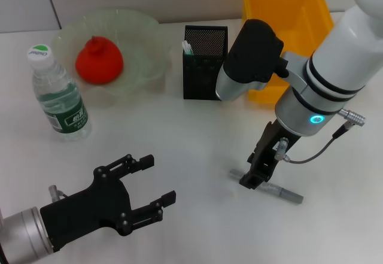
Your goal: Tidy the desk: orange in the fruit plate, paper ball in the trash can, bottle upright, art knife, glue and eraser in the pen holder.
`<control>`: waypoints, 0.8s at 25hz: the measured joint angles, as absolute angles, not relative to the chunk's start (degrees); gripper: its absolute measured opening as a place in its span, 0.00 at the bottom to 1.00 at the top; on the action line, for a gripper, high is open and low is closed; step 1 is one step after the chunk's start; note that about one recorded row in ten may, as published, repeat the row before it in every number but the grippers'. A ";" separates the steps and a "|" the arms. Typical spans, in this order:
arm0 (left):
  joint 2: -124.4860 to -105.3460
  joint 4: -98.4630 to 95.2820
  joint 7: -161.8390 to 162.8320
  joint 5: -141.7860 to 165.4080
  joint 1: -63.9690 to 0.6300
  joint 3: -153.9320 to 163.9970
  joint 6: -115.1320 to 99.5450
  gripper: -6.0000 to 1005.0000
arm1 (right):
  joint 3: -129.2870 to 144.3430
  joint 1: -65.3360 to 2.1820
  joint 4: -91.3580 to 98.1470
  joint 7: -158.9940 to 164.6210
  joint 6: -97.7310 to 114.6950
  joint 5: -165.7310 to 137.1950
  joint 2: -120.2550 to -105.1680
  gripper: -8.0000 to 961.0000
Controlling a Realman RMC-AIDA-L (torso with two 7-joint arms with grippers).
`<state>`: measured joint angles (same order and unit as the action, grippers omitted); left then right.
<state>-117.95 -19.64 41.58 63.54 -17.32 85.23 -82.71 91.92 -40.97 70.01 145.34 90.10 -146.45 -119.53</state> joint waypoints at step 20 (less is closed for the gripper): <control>-117.95 -19.60 41.57 63.54 -17.13 85.28 -82.70 0.77 | 96.76 -41.48 67.40 147.12 87.18 -148.19 -119.54 0.49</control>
<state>-117.95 -19.60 41.57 63.54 -17.13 85.28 -82.70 96.76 -41.48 67.40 147.12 87.18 -148.19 -119.54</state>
